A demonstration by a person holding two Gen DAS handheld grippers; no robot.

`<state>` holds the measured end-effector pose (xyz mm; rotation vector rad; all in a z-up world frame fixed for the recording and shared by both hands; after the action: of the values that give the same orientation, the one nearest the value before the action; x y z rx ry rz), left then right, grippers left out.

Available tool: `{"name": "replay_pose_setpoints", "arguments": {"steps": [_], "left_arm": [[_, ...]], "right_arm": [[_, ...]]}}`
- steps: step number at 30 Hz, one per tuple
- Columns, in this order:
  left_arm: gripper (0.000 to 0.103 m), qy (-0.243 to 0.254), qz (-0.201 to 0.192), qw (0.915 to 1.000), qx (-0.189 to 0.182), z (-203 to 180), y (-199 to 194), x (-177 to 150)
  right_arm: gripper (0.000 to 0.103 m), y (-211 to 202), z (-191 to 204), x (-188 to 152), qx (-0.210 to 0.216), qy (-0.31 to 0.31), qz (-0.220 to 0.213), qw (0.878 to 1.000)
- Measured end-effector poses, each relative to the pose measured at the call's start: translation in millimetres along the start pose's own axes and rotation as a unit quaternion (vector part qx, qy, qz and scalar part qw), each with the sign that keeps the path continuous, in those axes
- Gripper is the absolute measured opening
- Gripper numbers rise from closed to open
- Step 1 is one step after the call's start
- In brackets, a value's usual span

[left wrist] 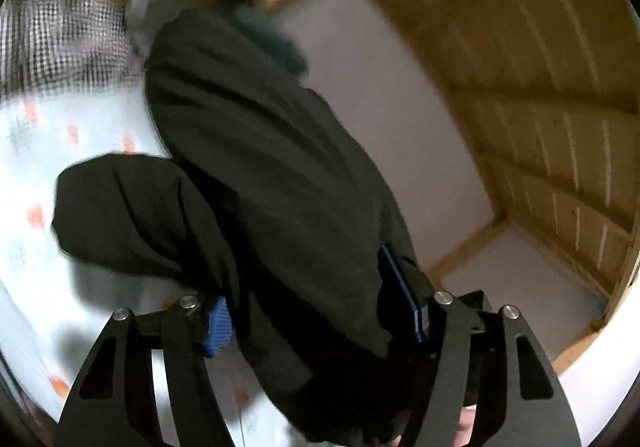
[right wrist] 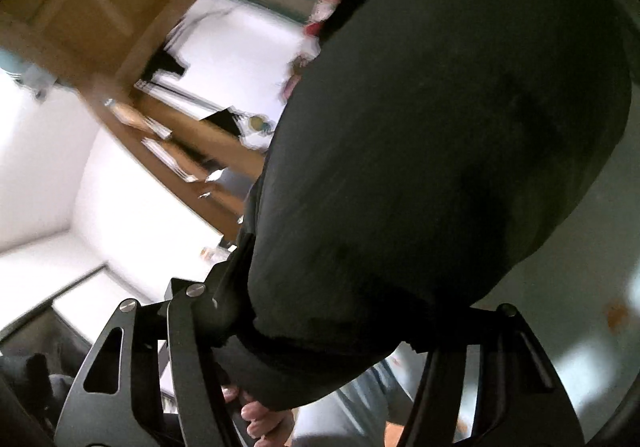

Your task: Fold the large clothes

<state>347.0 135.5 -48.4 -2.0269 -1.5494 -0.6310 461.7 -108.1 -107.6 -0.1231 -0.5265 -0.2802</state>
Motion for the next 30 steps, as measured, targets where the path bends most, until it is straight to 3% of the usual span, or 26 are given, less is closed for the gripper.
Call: {"name": "replay_pose_setpoints", "arguments": {"steps": [5, 9, 12, 13, 15, 16, 19, 23, 27, 28, 30], "left_arm": [[0.063, 0.021, -0.092, 0.9952, 0.026, 5.7, -20.6, 71.7], [0.063, 0.009, -0.1, 0.9929, 0.062, 41.4, -3.4, 85.4], [0.063, -0.011, -0.082, 0.9892, 0.121, 84.9, 32.3, 74.5], [0.063, -0.012, -0.071, 0.9877, 0.139, 98.2, 44.0, 68.4], [0.063, -0.044, -0.013, 0.9836, 0.175, 143.2, 79.5, 43.2], [0.062, -0.063, 0.011, 0.9813, 0.181, 159.5, 92.3, 31.4], [0.062, -0.05, 0.021, 0.9797, 0.193, 161.1, 104.3, 22.8], [0.062, -0.031, 0.048, 0.9791, 0.195, 151.4, 107.9, 16.1], [0.063, 0.0, 0.113, 0.9749, 0.192, 114.3, 89.4, 19.6], [0.067, 0.028, 0.128, 0.9748, 0.18, 91.0, 77.8, 23.0], [0.081, 0.089, 0.116, 0.9756, 0.164, 47.9, 59.2, 39.7]], "right_arm": [[0.06, 89.9, 46.4, 45.0, 0.065, -0.064, 0.061, 0.994], [0.06, 165.8, 40.3, 74.2, 0.085, -0.096, 0.116, 0.985], [0.062, 235.9, -30.0, 80.9, 0.073, -0.048, 0.189, 0.978], [0.063, 249.3, -59.3, 76.2, 0.049, -0.026, 0.202, 0.978], [0.068, 273.2, -128.6, 63.4, -0.04, 0.016, 0.215, 0.976], [0.069, 275.0, -148.7, 60.6, -0.063, 0.032, 0.21, 0.975], [0.069, 258.5, -187.7, 55.0, -0.048, 0.073, 0.173, 0.981], [0.081, 241.9, -198.8, 52.6, -0.047, 0.076, 0.166, 0.982], [0.093, 229.9, -160.9, 74.3, -0.105, -0.015, 0.159, 0.982], [0.095, 228.0, -149.5, 81.9, -0.12, -0.04, 0.154, 0.98], [0.1, 218.8, -117.8, 100.4, -0.162, -0.125, 0.118, 0.972]]}}
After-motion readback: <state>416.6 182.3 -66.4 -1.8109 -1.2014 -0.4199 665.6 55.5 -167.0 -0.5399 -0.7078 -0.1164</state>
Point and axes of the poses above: each gripper's, at about its wrist camera, not at the fingertips, and y roughly the way its jaws point, z to its left, x to its top, the point moved 5 cm from there along y, roughly the way its jaws point, and after that the axes turned 9 degrees about -z, right-handed, at the moved point
